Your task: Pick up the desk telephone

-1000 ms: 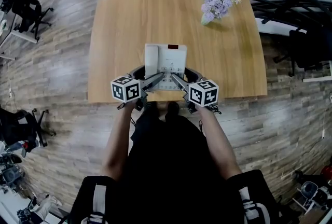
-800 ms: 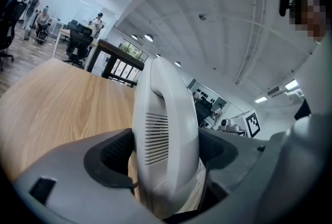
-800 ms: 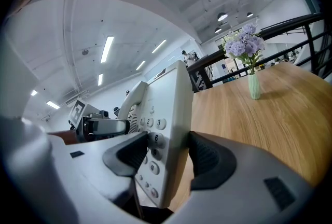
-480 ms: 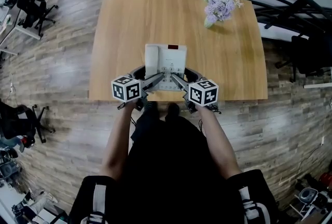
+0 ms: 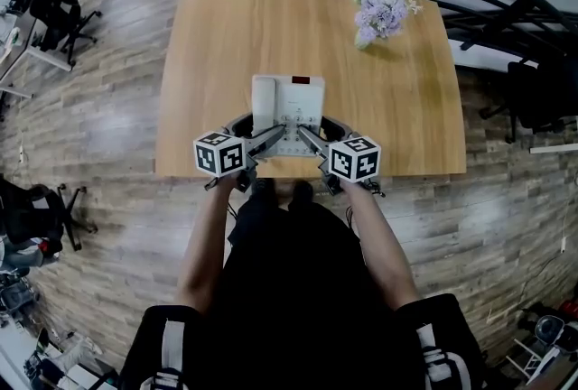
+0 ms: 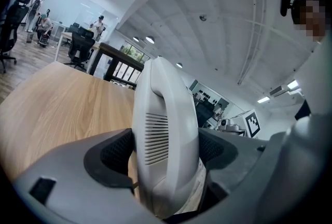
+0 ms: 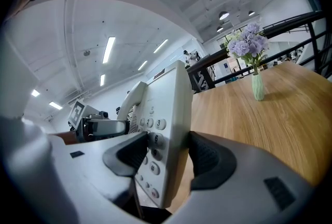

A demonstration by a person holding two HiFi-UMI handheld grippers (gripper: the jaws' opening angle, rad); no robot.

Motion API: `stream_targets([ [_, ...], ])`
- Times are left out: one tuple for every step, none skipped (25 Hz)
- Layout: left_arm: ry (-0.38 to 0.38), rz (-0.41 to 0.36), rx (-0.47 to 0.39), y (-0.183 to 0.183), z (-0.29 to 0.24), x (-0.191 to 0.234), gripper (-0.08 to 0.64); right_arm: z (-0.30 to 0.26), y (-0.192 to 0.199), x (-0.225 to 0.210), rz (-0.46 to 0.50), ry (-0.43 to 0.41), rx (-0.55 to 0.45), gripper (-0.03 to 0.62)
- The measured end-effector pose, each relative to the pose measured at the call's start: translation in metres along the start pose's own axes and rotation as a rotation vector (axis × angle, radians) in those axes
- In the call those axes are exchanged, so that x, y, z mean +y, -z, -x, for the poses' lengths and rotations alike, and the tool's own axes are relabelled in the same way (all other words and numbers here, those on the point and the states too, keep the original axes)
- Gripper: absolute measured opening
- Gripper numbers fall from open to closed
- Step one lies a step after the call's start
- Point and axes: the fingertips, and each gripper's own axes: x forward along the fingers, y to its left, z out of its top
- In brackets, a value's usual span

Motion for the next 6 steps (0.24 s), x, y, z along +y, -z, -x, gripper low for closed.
stream_targets([
  [0.000,-0.002,0.001,-0.0004,-0.0009,-0.0002,0.380,0.0001,-0.0003,-0.0008,-0.002,0.000,-0.002,0.264],
  [-0.001,-0.004,0.002,-0.0007,-0.0014,-0.0002,0.380,0.0001,-0.0006,-0.0012,-0.002,-0.001,-0.003,0.264],
  [-0.002,-0.005,0.001,-0.0010,-0.0016,-0.0002,0.380,-0.0001,-0.0010,-0.0015,-0.002,-0.002,-0.003,0.264],
  [-0.003,-0.006,0.001,-0.0013,-0.0017,-0.0001,0.380,-0.0004,-0.0015,-0.0016,-0.001,-0.003,-0.004,0.264],
  [-0.004,-0.005,0.000,-0.0018,-0.0016,0.0001,0.380,-0.0008,-0.0021,-0.0017,0.001,-0.003,-0.004,0.264],
  [-0.005,-0.004,-0.001,-0.0022,-0.0015,0.0003,0.380,-0.0011,-0.0028,-0.0016,0.002,-0.004,-0.005,0.264],
])
